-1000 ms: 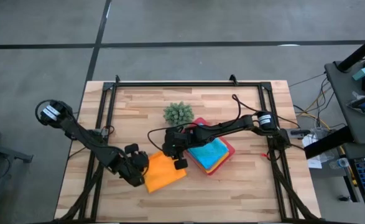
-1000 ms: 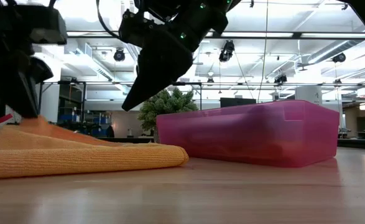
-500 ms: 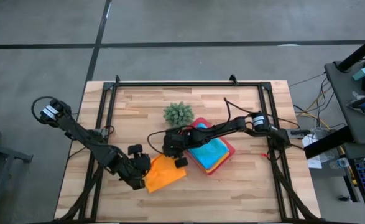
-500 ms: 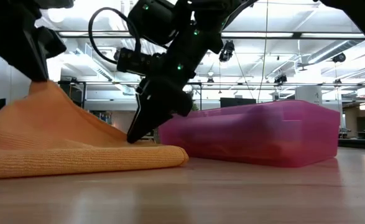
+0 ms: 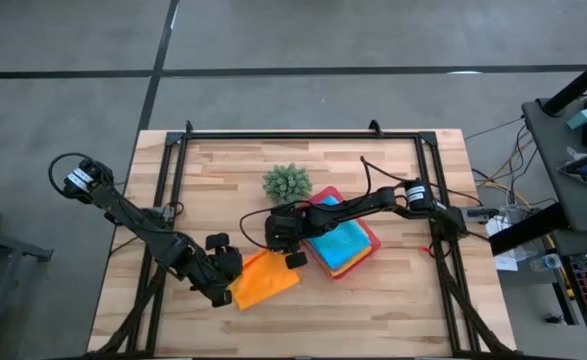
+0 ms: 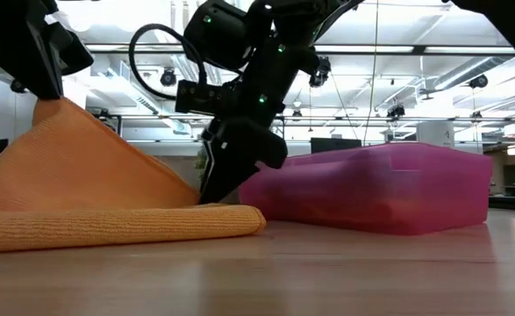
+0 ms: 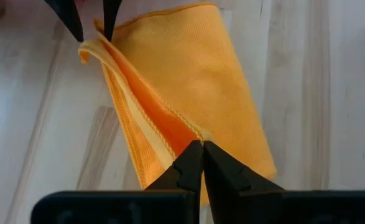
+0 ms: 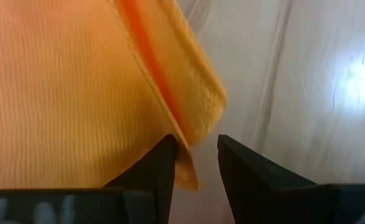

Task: Fold microfiber towels
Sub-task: Fold the orange microfiber cloth

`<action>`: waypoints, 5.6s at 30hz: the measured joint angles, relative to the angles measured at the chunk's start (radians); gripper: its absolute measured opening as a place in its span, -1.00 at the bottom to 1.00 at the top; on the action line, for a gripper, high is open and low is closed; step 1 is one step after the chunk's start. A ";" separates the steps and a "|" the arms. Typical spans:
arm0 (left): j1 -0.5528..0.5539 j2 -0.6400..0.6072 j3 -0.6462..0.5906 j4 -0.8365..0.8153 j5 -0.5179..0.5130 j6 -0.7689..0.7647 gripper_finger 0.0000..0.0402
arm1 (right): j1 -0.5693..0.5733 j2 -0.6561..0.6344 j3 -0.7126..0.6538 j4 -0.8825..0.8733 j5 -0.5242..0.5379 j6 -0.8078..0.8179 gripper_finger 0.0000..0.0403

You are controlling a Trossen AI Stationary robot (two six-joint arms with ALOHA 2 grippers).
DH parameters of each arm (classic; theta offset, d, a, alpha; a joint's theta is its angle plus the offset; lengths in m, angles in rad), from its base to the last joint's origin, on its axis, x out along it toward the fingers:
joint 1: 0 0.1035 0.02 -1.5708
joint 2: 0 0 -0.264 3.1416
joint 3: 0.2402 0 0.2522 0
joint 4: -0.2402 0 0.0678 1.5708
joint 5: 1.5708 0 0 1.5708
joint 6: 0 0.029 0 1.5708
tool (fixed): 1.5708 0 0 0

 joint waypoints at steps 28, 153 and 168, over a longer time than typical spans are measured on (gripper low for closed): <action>0.000 0.025 -0.019 -0.049 0.087 -0.161 -1.00 | 0.006 -0.010 0.115 -0.251 0.001 -0.022 -0.96; -0.060 0.189 0.211 0.256 0.219 -0.186 -1.00 | 0.165 -0.165 0.211 -0.483 -0.230 -0.338 -0.95; -0.073 0.200 0.175 -0.034 0.218 -0.371 -1.00 | 0.093 -0.034 0.211 -0.281 -0.130 -0.387 -0.96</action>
